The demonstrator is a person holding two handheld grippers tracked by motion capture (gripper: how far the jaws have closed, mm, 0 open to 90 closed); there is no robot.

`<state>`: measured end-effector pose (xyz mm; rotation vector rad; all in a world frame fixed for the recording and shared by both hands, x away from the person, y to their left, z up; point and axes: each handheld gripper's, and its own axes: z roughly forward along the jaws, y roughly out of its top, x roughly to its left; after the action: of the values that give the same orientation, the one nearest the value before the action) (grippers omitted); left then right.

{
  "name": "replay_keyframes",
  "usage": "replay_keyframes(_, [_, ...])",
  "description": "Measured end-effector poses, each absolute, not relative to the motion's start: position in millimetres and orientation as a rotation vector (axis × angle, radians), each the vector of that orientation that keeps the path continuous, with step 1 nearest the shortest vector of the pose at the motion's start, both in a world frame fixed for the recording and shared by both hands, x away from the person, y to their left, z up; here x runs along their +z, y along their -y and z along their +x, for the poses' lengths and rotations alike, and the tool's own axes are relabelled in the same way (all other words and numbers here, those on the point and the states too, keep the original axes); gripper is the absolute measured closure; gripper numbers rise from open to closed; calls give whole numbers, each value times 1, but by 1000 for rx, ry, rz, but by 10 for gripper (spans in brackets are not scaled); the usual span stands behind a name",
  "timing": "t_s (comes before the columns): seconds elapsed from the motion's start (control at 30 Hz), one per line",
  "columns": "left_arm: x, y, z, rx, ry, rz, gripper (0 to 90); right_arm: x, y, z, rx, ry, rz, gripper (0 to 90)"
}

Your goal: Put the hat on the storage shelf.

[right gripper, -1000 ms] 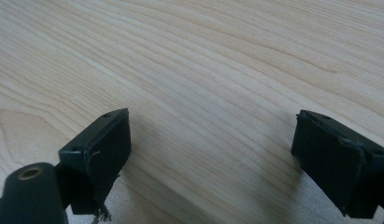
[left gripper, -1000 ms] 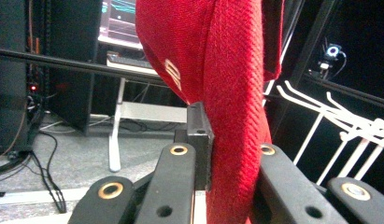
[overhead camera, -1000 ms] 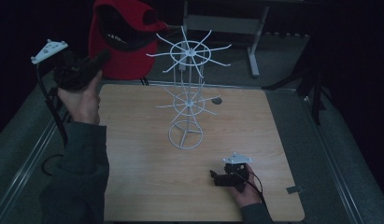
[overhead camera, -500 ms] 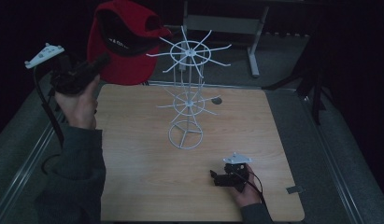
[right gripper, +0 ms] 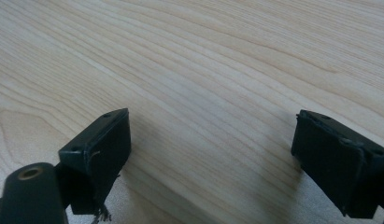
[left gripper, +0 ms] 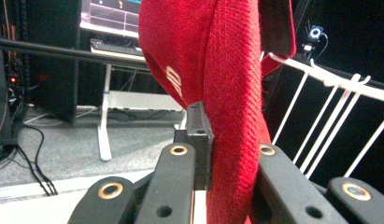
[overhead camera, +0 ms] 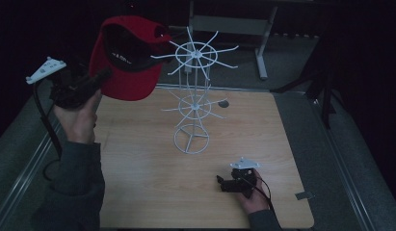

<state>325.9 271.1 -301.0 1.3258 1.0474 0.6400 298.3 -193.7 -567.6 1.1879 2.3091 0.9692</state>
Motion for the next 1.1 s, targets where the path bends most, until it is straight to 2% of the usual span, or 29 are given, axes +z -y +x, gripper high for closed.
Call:
replay_keyframes(0.73, [-341, -269, 325, 571, -1051, 1387, 830, -568, 194, 298, 968, -2309, 1188, 117])
replay_keyframes(1.1, [-339, -270, 324, 559, -1022, 1386, 644, -568, 194, 298, 969, -2310, 1188, 117])
